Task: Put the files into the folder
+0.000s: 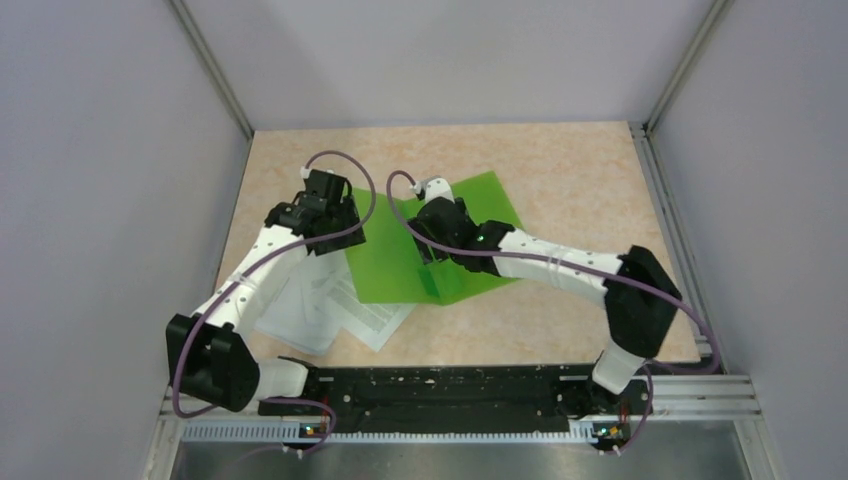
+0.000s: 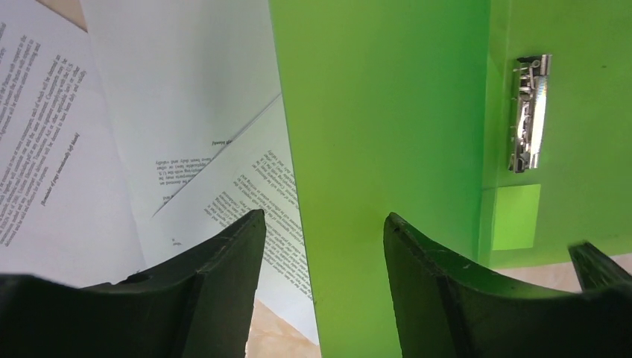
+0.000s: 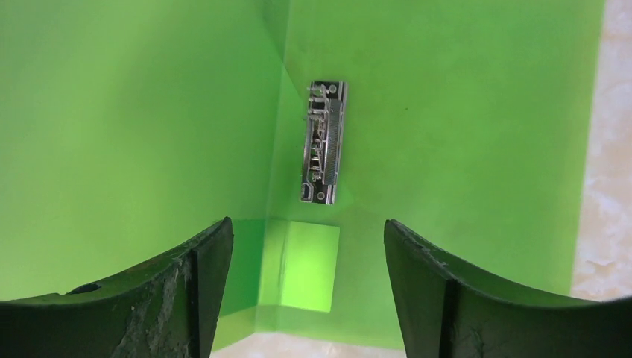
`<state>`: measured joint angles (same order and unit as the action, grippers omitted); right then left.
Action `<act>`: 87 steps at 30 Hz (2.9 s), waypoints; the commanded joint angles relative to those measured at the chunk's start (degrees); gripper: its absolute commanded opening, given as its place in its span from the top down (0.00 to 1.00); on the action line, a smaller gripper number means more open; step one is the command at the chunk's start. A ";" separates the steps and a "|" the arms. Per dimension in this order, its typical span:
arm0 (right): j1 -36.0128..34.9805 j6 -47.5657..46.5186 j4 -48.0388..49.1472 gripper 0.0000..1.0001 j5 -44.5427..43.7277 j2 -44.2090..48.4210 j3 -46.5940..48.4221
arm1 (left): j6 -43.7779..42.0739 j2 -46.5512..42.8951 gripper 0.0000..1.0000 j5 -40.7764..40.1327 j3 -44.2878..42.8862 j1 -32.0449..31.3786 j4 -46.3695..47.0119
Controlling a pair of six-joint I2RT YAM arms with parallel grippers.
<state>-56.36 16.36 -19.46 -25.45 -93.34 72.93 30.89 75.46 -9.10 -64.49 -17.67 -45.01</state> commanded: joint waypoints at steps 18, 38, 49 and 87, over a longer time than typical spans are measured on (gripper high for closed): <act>4.57 -1.20 0.87 0.48 2.69 -21.90 10.34 | -3.17 -2.53 0.31 1.92 2.48 5.72 0.32; 2.52 4.33 -2.53 0.84 -3.25 -22.00 6.38 | 0.92 -0.94 0.26 6.99 -9.79 6.77 -0.68; -1.66 9.72 -8.20 0.88 -8.90 -21.03 4.44 | 7.54 -0.78 0.28 17.24 -20.89 4.31 1.99; 1.33 14.49 15.42 0.92 10.20 -7.12 -15.94 | 19.86 9.18 0.45 -0.26 13.59 -12.72 14.58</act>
<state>-56.38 31.38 -9.61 -22.70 -101.23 57.01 52.34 85.97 -3.29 -53.01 -27.00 -31.46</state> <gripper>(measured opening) 0.101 0.564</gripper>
